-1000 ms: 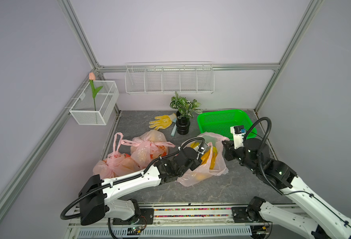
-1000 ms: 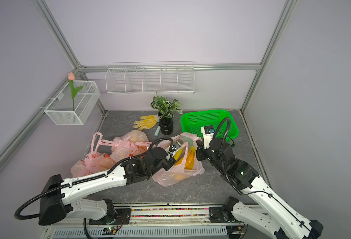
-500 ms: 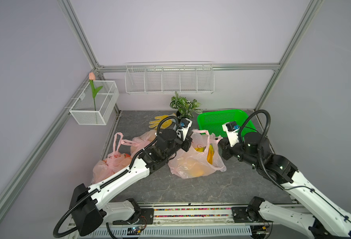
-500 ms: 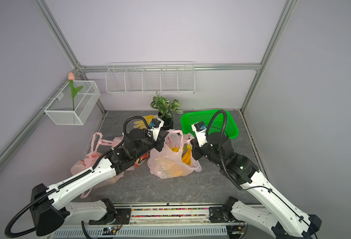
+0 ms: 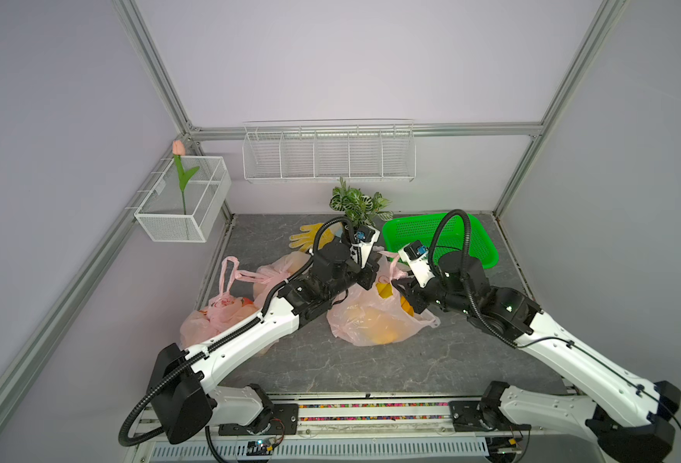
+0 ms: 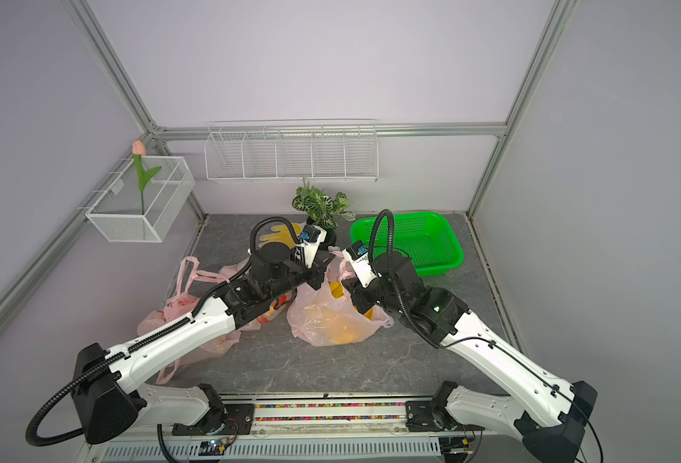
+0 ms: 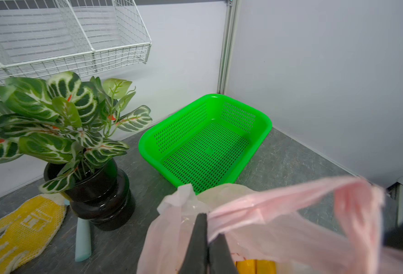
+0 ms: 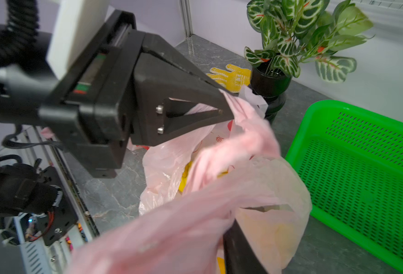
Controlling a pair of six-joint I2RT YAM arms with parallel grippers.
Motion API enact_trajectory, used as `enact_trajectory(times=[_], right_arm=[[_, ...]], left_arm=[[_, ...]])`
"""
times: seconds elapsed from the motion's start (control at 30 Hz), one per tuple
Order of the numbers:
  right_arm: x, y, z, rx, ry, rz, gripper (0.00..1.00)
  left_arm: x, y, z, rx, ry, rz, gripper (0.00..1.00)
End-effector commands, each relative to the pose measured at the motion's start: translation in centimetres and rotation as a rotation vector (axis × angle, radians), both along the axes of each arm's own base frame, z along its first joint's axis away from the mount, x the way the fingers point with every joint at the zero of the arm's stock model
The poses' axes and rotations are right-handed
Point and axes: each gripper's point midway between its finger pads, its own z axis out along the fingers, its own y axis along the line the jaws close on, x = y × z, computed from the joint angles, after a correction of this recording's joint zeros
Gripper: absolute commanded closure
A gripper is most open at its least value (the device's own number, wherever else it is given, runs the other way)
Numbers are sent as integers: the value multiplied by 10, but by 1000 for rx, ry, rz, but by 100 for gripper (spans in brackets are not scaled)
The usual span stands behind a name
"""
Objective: Place the banana into a plastic bag & tie a knot
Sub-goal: Cross the plastic bag at the center of the board.
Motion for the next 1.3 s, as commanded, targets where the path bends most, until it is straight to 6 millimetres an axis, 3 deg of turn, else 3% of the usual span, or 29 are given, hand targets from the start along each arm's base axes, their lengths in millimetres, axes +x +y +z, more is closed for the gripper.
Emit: enact_trajectory(times=[0.0,0.23,0.37,0.53,0.6,0.67,0.77,1.27], right_arm=[[13,-3,10,19,-34,-43,61],[14,1,9,52,-12,-36,55],[18,0,11,63,-15,-54,78],[19,1,18,101,-15,-68,89],[19,1,18,115,-12,-70,89],[19,3,17,124,-7,-71,90],[19,4,15,132,0,-71,92],[20,4,11,138,1,-82,93]], left_arm=[[-16,-5,2,-38,-18,-96,100],[-28,-7,-3,-41,-24,-162,100],[-41,-13,-7,-26,-40,-252,100],[-54,-16,-9,-35,-44,-324,100],[-57,-16,-9,-48,-47,-333,97],[-59,-16,-8,-68,-54,-340,86],[-61,-17,-6,-90,-58,-351,77],[-56,-28,-8,-106,-11,-363,71]])
